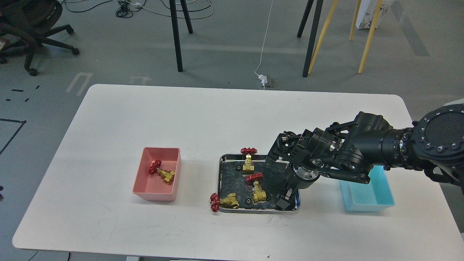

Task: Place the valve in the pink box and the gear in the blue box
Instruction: 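Grasp the small dark gear with the right gripper, then carry the gear with the right gripper and drop it into the light-blue box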

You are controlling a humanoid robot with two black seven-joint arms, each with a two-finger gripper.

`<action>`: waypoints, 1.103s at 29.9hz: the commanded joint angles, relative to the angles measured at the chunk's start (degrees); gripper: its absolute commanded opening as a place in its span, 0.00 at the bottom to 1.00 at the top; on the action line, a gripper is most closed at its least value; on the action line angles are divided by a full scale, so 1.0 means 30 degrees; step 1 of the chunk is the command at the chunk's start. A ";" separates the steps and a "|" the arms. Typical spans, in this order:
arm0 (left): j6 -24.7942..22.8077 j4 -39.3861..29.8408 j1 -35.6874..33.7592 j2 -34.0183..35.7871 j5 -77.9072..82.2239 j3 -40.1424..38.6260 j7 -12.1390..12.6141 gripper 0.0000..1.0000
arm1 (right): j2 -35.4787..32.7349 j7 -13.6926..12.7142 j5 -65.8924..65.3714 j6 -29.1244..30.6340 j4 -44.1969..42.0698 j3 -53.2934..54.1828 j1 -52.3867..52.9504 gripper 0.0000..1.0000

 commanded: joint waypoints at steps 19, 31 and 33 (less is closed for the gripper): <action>-0.0012 0.0023 -0.0005 0.0134 0.0000 0.0064 0.0001 0.99 | 0.0413 -0.0830 0.0054 0.0001 0.0204 -0.0254 0.0424 0.10; -0.0012 0.0023 0.0083 0.0018 0.0029 0.0152 0.0001 0.99 | -0.2742 -0.0772 0.2572 0.0001 -0.0208 0.3144 0.2501 0.09; -0.0012 0.0023 0.0113 -0.0041 0.0058 0.0152 0.0001 0.99 | -0.4441 -0.0772 0.2603 0.0001 0.0872 0.3145 0.2826 0.09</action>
